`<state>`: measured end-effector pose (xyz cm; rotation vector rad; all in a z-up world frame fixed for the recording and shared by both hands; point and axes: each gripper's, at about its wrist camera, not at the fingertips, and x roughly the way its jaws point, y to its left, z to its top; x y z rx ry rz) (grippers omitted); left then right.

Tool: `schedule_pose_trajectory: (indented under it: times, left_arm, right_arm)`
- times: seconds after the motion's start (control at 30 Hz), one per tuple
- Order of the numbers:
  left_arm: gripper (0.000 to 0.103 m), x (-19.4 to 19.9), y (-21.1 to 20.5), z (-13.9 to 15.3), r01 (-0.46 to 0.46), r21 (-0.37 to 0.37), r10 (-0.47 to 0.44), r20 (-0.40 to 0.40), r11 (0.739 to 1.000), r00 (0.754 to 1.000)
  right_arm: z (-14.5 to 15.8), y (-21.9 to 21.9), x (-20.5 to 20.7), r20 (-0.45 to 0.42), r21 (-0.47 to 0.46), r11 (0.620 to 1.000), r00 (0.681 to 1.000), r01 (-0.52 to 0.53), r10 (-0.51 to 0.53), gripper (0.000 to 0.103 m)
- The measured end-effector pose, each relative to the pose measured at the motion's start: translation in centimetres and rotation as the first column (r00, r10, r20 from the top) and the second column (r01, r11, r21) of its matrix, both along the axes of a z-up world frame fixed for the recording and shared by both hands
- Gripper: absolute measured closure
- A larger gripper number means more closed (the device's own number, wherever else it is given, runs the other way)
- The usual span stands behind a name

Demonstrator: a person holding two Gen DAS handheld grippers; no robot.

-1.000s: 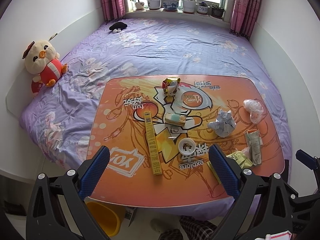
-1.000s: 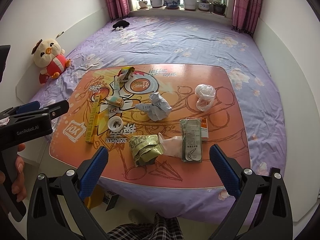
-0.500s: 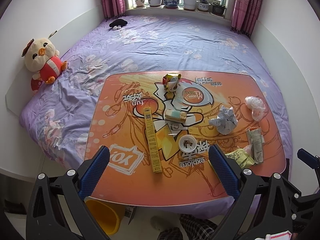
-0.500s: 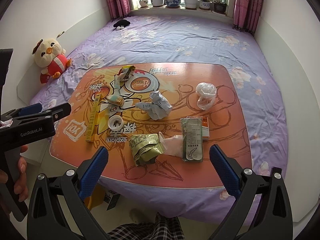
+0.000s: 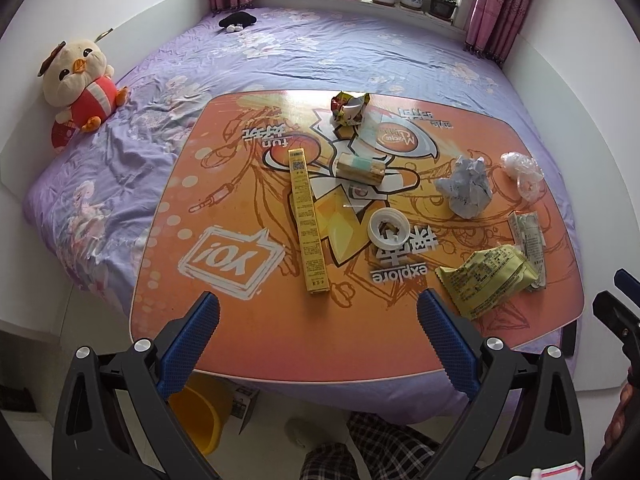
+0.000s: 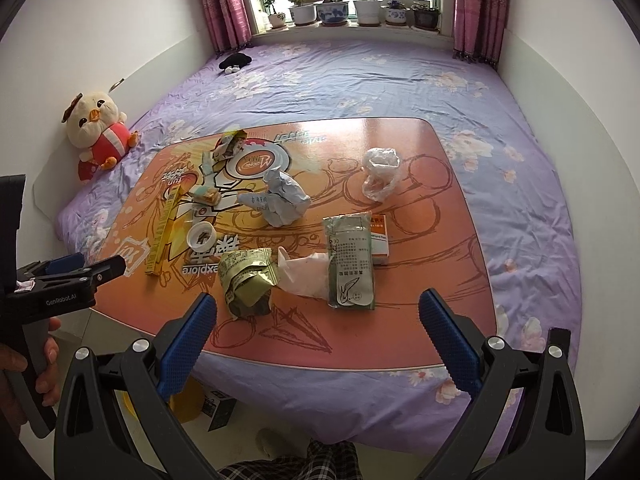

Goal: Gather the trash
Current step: 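Grasp the yellow long box with the left tool while the right tool grasps the green medicine packet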

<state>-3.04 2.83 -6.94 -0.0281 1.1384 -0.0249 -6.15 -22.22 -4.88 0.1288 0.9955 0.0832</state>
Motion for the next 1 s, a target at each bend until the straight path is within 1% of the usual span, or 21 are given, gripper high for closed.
schedule_pose_trajectory:
  times: [0.17, 0.23, 0.3, 0.37, 0.43, 0.47, 0.5, 0.53, 0.6, 0.7, 0.8, 0.87, 0.9, 1.0]
  left_arm:
    - [0.005, 0.3, -0.1, -3.0, -0.012, -0.004, 0.012, -0.057, 1.000, 0.998]
    - [0.005, 1.0, 0.0, -4.0, -0.020, -0.002, 0.020, -0.070, 1.000, 0.997]
    - [0.005, 2.1, 0.1, -4.6, -0.025, 0.006, 0.025, -0.072, 1.000, 0.997]
    - [0.005, 3.2, 0.1, -5.2, -0.027, 0.013, 0.027, -0.060, 1.000, 0.998]
    - [0.005, 4.3, 0.2, -5.5, -0.030, 0.012, 0.031, -0.047, 0.999, 0.998]
    - [0.006, 4.9, 0.2, -5.7, -0.032, 0.013, 0.032, -0.045, 0.999, 0.998]
    - [0.006, 5.4, 0.2, -5.9, -0.034, 0.013, 0.035, -0.042, 0.999, 0.999]
    - [0.008, 5.9, 0.2, -6.1, -0.037, 0.011, 0.037, -0.041, 0.999, 0.998]
    - [0.009, 6.6, 0.2, -6.5, -0.043, 0.006, 0.044, -0.043, 0.999, 0.998]
    - [0.010, 7.4, 0.2, -6.8, -0.047, 0.001, 0.047, -0.037, 0.999, 0.998]
    - [0.010, 8.0, 0.0, -6.9, -0.045, -0.003, 0.045, -0.023, 0.999, 0.999]
    - [0.011, 8.4, -0.2, -6.9, -0.043, 0.006, 0.043, -0.018, 0.999, 0.999]
    - [0.011, 8.7, -0.2, -6.9, -0.044, 0.007, 0.044, -0.015, 0.999, 0.999]
    - [0.017, 9.1, -0.2, -6.9, -0.046, 0.030, 0.046, -0.004, 0.998, 0.999]
  right_arm:
    - [-3.0, -1.9, 1.1, -0.037, -0.024, 0.998, 0.998, 0.050, -0.051, 0.003]
    - [-3.9, -2.6, 2.0, -0.044, -0.018, 0.998, 0.998, 0.053, -0.054, 0.014]
    - [-4.6, -3.0, 3.3, -0.050, -0.009, 0.999, 0.997, 0.051, -0.052, 0.020]
    - [-5.5, -3.2, 4.5, -0.060, 0.019, 0.999, 0.997, 0.042, -0.041, 0.025]
    - [-6.5, -3.1, 5.5, -0.082, 0.026, 0.999, 0.996, 0.025, -0.022, 0.035]
    - [-7.0, -3.0, 5.8, -0.095, 0.026, 1.000, 0.995, 0.010, -0.007, 0.037]
    - [-7.5, -2.8, 6.0, -0.105, 0.023, 1.000, 0.994, -0.004, 0.006, 0.044]
    - [-7.8, -2.6, 6.2, -0.115, 0.019, 1.000, 0.993, -0.013, 0.015, 0.048]
    - [-8.4, -2.6, 6.4, -0.129, 0.030, 0.999, 0.991, -0.022, 0.026, 0.049]
    - [-8.7, -2.9, 6.6, -0.124, 0.051, 0.998, 0.992, -0.027, 0.034, 0.053]
    - [-8.7, -3.0, 6.6, -0.118, 0.071, 0.997, 0.992, -0.035, 0.043, 0.061]
    - [-8.7, -3.1, 6.7, -0.115, 0.077, 0.996, 0.992, -0.040, 0.049, 0.063]
    - [-8.7, -3.1, 6.7, -0.114, 0.085, 0.995, 0.992, -0.045, 0.055, 0.068]
    - [-8.6, -3.3, 6.8, -0.108, 0.108, 0.993, 0.992, -0.052, 0.063, 0.074]
